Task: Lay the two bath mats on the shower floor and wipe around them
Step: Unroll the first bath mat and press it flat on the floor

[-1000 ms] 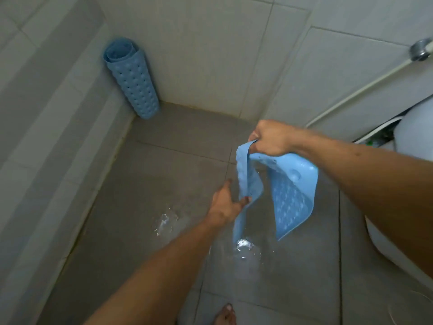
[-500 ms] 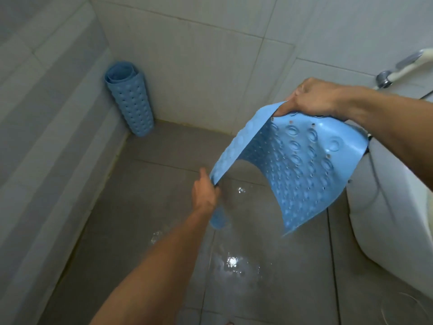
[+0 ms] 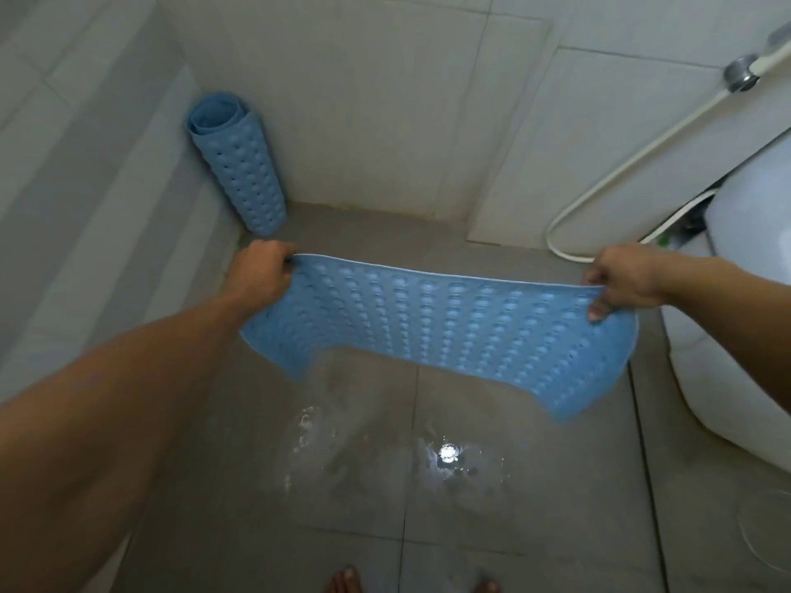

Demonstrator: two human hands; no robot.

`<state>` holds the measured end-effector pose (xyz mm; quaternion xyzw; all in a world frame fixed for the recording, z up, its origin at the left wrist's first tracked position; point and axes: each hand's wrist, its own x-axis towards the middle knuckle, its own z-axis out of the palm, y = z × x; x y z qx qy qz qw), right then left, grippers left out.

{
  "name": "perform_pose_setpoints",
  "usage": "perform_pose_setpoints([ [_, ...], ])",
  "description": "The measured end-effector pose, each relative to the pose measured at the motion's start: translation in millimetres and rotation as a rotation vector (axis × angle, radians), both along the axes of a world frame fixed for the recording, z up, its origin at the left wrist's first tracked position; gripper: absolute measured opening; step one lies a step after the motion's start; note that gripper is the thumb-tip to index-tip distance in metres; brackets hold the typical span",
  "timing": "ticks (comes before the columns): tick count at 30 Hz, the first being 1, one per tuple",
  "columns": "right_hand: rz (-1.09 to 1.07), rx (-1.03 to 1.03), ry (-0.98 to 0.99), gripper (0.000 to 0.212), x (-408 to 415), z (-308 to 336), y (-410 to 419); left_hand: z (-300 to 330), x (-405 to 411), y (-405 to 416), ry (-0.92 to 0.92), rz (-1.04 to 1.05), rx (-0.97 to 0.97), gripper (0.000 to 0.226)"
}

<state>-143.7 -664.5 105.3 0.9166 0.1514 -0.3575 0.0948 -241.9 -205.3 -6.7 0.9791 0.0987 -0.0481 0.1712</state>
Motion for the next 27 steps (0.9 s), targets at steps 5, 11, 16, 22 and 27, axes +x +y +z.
perform_pose_setpoints([
  [5,-0.013,0.004,-0.041,0.01,-6.3,-74.4,-35.0,-23.0,1.9,3.1,0.09,-0.15,0.076,0.028],
  [11,-0.074,0.19,-0.339,0.022,22.1,-121.7,-46.3,-38.0,33.5,-6.8,0.107,-0.179,0.276,0.033],
  [16,-0.054,0.267,-0.542,0.028,68.6,-90.1,-45.0,0.1,83.3,-5.8,-0.002,-0.215,0.377,0.035],
  [22,-0.022,0.308,-0.686,0.045,92.9,-84.6,-57.0,-7.3,90.4,-1.3,-0.155,-0.43,0.528,0.042],
  [27,-0.078,0.31,-0.626,0.041,58.2,-233.7,-83.9,-140.4,44.9,-26.5,-0.064,-0.348,0.378,0.041],
])
